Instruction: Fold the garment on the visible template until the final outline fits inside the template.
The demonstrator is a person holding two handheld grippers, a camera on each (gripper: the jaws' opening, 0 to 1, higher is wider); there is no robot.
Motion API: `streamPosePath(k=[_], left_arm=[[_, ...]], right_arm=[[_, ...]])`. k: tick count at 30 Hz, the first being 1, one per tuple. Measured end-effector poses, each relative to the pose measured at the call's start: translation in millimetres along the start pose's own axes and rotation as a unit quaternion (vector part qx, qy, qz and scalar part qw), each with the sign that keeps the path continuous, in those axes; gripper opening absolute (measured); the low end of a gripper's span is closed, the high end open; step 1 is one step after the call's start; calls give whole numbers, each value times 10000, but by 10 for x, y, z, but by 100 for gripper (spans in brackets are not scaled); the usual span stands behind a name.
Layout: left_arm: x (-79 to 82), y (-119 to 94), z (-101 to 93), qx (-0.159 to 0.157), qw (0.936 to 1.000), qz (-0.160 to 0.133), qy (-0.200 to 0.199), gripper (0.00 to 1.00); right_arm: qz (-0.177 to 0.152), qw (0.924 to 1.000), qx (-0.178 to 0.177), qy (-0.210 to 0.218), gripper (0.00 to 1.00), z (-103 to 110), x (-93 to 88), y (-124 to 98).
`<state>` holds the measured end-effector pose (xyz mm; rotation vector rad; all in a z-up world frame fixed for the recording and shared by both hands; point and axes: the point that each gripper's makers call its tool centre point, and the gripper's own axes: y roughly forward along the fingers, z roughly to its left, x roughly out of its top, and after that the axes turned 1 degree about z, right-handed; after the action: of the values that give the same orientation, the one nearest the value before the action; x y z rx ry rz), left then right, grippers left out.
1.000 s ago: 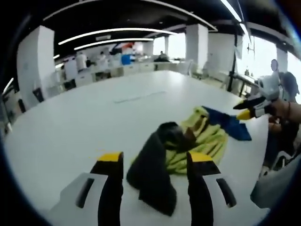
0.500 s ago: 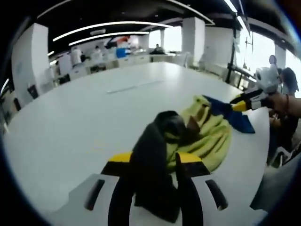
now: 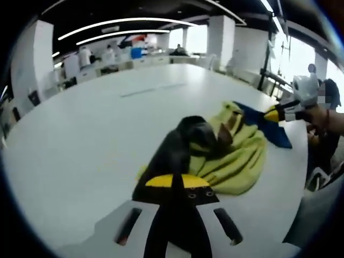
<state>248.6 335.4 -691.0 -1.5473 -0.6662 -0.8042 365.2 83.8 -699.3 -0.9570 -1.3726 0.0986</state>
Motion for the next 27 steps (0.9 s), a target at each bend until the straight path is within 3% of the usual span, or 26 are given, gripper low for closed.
streamPosePath(k=[6,13,18,27], left_arm=[[48,-62,-26,23,9997,-44,226,0],[155,-199,51,284,9987,-184,387,0],[367,-391,174,602,9961,-479,435,0],[731,-660,359,885,9908,-919,444,0]], right_arm=[[-40,10000,-69,-29,0,-26,16,-28],[-210,9995,-209,66,0,-95,98,-108],[-392,9988,-293,34,0,-119,265,-211],[-634,9966,-521,-50,0,-280,586,-320]])
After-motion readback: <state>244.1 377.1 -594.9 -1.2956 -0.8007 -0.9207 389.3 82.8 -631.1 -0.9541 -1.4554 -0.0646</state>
